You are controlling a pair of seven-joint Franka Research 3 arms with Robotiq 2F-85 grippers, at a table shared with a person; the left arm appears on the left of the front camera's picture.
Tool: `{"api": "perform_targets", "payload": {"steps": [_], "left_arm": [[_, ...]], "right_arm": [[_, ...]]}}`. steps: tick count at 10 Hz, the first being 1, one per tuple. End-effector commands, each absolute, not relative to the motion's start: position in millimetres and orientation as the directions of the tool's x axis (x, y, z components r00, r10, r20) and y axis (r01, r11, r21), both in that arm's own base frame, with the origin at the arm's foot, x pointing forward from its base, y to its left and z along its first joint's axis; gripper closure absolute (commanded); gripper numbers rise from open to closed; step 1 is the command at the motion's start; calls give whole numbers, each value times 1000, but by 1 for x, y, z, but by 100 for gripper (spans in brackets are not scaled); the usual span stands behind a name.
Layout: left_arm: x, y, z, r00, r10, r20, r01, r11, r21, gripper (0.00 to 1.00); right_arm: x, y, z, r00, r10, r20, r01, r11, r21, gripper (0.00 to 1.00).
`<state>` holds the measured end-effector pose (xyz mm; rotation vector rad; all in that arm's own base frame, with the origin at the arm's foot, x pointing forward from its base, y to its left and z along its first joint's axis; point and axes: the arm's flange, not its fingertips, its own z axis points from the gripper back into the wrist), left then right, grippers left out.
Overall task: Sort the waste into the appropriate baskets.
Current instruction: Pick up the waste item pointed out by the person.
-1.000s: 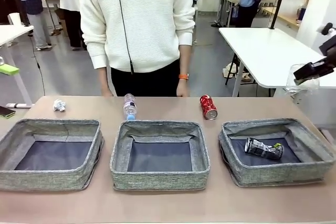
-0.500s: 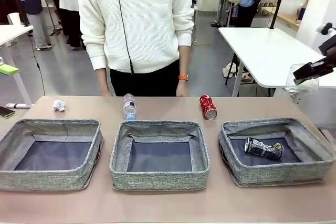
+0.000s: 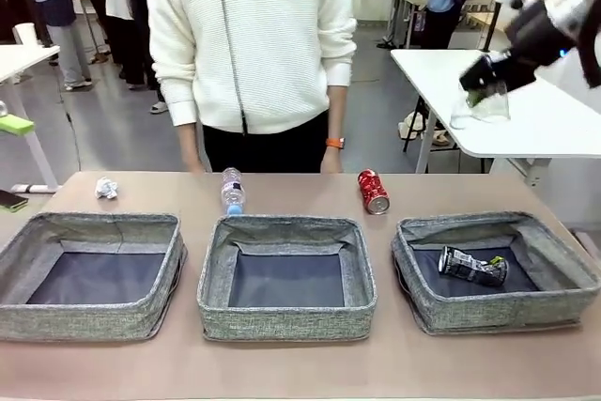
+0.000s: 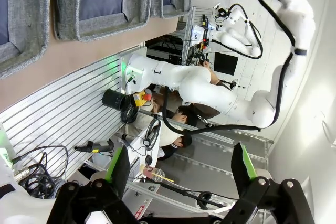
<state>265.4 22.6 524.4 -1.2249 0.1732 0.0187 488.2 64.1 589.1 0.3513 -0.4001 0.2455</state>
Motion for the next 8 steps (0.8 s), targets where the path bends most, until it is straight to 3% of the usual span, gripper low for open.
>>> {"api": "perform_targets", "payload": {"steps": [1, 3, 4, 6, 7, 8], "left_arm": [[264, 24, 527, 988, -89, -123, -89, 321, -943, 0], [264, 24, 527, 988, -89, -123, -89, 321, -943, 0], [264, 24, 527, 988, -89, -123, -89, 321, -943, 0], [264, 24, 527, 988, -89, -123, -89, 321, -943, 0], [264, 24, 527, 988, -89, -123, -89, 321, -943, 0], [264, 24, 527, 988, -89, -123, -89, 321, -943, 0]], "right_arm": [[467, 154, 629, 968, 189, 164, -223, 949, 224, 95], [425, 255, 643, 950, 285, 125, -302, 942, 149, 95], [392, 308, 646, 899, 427, 102, -438, 887, 148, 95], [349, 361, 651, 781, 574, 244, -619, 761, 192, 95], [359, 327, 644, 897, 420, 136, -438, 886, 153, 95], [359, 327, 644, 897, 420, 136, -438, 886, 153, 95]]}}
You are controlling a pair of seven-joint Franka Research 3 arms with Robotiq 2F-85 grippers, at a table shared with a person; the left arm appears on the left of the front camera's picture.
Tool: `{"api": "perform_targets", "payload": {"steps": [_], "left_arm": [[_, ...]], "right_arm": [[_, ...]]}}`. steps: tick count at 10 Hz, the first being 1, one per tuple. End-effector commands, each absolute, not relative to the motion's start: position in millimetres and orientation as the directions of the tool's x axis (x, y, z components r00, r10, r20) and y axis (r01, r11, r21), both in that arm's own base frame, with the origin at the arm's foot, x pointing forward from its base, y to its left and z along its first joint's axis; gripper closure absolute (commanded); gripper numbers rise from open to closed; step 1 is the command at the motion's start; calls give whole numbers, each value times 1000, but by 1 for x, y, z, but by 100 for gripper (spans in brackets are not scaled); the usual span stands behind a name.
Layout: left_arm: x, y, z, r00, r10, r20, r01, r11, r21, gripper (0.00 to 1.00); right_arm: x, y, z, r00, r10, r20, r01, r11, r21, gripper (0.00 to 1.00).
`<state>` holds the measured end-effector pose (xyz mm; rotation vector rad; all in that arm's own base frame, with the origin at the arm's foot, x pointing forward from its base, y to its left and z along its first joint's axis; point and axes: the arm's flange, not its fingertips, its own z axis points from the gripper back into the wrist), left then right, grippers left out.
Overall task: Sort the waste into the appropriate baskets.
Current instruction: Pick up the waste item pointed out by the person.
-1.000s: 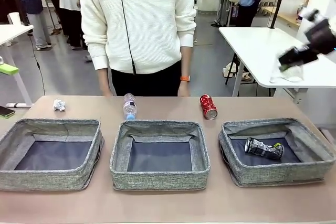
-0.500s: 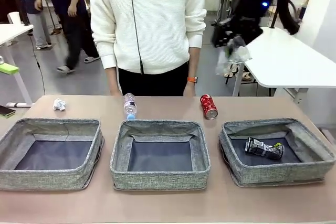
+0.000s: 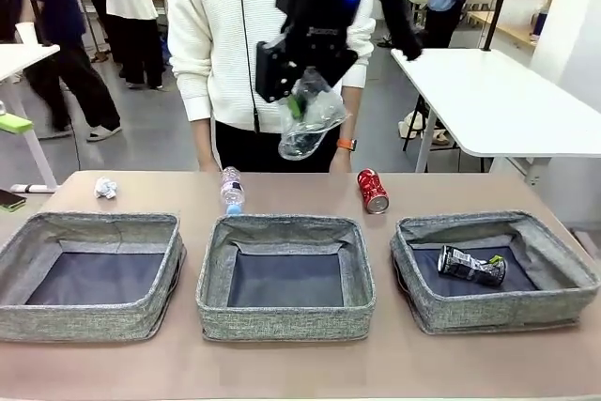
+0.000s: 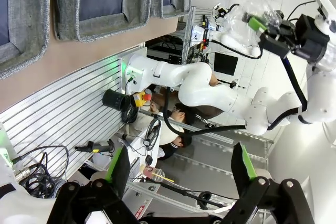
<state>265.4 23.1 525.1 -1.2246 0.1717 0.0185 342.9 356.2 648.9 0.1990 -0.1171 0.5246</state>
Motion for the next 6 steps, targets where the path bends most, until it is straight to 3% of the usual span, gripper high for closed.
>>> {"api": "perform_targets", "payload": {"steps": [1, 2, 4, 6], "left_arm": [[264, 24, 527, 988, -89, -123, -89, 321, -943, 0], [264, 24, 527, 988, -89, -123, -89, 321, -943, 0], [264, 24, 527, 988, -89, -123, -89, 321, -943, 0], [264, 24, 527, 988, -89, -123, -89, 321, -943, 0]], "right_arm": [[359, 327, 644, 897, 420, 136, -438, 886, 153, 95], [343, 356, 649, 859, 485, 162, -508, 847, 158, 95], [324, 384, 688, 950, 312, 1, -312, 950, 10, 95], [325, 393, 721, 986, 139, -93, -138, 990, 18, 95]]}}
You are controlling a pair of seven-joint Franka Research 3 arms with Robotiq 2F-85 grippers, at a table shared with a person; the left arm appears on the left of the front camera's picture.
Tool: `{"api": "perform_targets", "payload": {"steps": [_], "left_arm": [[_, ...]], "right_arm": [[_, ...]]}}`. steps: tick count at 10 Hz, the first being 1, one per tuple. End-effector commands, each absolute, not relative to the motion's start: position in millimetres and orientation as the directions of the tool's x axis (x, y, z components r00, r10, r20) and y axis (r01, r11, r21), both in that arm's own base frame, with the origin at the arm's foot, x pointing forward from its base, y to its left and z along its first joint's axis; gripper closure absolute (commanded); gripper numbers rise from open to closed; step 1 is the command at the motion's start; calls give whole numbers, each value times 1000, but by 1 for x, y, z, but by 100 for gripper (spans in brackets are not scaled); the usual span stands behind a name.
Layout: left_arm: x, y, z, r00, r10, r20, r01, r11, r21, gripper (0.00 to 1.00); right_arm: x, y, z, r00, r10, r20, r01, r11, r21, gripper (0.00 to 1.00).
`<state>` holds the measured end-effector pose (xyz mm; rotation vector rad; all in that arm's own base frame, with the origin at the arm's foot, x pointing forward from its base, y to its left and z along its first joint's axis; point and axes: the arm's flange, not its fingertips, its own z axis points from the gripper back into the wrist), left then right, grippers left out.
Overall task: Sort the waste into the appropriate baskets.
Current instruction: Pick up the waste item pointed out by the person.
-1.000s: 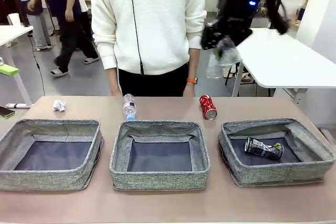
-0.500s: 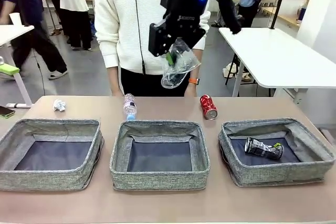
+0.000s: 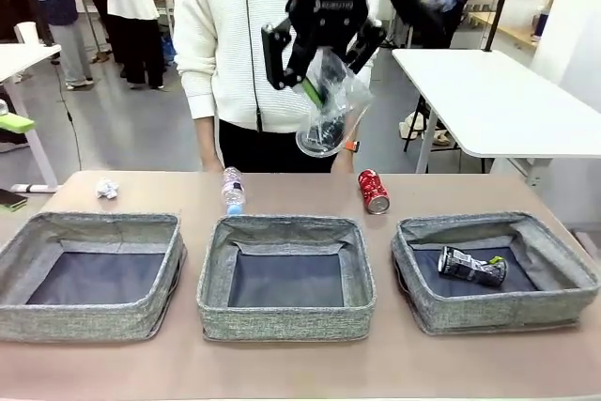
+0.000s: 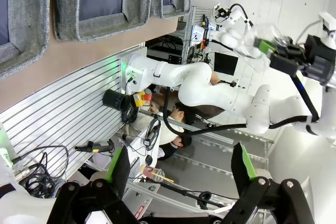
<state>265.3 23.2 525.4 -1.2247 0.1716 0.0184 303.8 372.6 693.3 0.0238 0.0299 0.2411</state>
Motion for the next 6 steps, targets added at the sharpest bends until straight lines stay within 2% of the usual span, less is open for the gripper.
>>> {"api": "perform_targets", "payload": {"steps": [1, 6], "left_arm": [[264, 24, 527, 988, -89, -123, -89, 321, -943, 0], [264, 24, 527, 988, -89, -123, -89, 321, -943, 0]], "right_arm": [[328, 396, 729, 996, 59, -72, -54, 997, 61, 95], [336, 389, 744, 971, -182, -157, 225, 921, 317, 95]]}}
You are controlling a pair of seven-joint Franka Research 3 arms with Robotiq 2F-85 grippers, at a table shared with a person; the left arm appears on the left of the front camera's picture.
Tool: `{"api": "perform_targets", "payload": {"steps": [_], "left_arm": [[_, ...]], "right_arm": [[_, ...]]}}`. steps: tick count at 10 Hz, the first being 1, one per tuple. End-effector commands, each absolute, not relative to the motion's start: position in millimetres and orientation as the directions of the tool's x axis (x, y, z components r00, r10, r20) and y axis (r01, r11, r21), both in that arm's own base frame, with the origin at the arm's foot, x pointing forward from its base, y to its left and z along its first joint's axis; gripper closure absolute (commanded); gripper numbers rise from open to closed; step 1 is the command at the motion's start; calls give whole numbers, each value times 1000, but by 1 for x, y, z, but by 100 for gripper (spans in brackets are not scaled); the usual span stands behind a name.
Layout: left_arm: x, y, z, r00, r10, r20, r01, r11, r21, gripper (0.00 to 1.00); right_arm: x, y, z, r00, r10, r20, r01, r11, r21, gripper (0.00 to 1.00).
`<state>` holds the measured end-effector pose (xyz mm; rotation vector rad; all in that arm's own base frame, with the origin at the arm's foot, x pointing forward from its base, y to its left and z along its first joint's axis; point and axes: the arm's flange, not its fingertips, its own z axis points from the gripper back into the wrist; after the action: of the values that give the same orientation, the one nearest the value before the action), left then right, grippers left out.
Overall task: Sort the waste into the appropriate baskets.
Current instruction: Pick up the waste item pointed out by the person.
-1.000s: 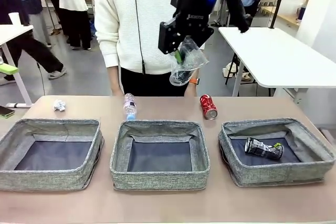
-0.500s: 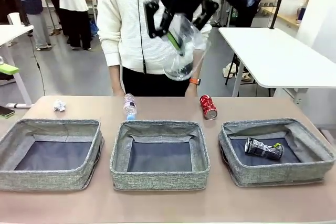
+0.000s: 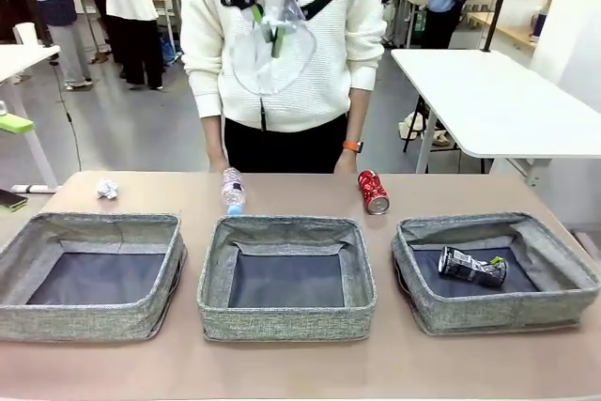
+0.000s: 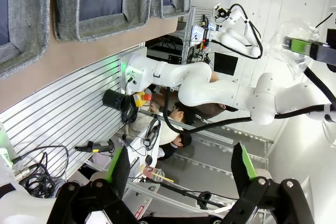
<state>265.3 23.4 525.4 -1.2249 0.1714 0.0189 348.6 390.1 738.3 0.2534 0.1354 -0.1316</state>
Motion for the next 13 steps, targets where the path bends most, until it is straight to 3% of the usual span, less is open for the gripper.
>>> {"api": "perform_targets", "payload": {"steps": [1, 4, 5, 13], "left_arm": [[264, 24, 527, 988, -89, -123, -89, 321, -943, 0], [264, 24, 527, 988, -89, -123, -89, 321, -943, 0], [264, 24, 527, 988, -89, -123, -89, 321, -943, 0], [264, 24, 527, 988, -89, -123, -89, 321, -943, 0]], "right_arm": [[334, 385, 752, 963, -226, -144, 261, 914, 310, 95], [340, 384, 751, 960, -246, -134, 272, 934, 232, 95], [339, 384, 761, 969, -208, -133, 239, 927, 290, 95], [339, 384, 761, 969, -208, -133, 239, 927, 290, 95]]}}
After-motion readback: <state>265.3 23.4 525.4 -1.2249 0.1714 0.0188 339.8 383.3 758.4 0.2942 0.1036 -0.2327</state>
